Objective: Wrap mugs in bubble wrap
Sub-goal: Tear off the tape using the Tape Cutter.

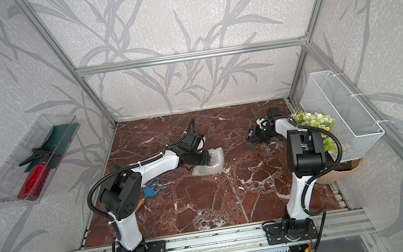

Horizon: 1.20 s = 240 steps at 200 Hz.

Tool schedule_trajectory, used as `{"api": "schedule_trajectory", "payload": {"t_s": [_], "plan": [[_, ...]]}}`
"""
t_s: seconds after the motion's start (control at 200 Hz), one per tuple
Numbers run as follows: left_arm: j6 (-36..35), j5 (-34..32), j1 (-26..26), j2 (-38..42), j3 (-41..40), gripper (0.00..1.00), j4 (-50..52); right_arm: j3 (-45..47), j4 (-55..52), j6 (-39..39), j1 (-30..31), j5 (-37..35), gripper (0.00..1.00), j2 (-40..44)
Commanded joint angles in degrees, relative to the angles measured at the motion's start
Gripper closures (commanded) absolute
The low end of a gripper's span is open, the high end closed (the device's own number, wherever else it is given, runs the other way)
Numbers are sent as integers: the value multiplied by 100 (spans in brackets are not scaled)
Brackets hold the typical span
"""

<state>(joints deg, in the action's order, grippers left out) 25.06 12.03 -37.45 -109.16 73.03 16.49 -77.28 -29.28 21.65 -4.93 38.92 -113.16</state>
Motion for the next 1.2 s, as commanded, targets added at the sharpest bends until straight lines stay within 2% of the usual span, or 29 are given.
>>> {"api": "schedule_trajectory", "payload": {"t_s": [0.0, 1.195], "plan": [[-33, -52, -52, -167, -27, 58, 410, -7, -40, 50, 4, 240, 100, 280], [-35, -47, -57, -161, -46, 58, 413, 63, 174, 361, -70, 616, 100, 438]]}}
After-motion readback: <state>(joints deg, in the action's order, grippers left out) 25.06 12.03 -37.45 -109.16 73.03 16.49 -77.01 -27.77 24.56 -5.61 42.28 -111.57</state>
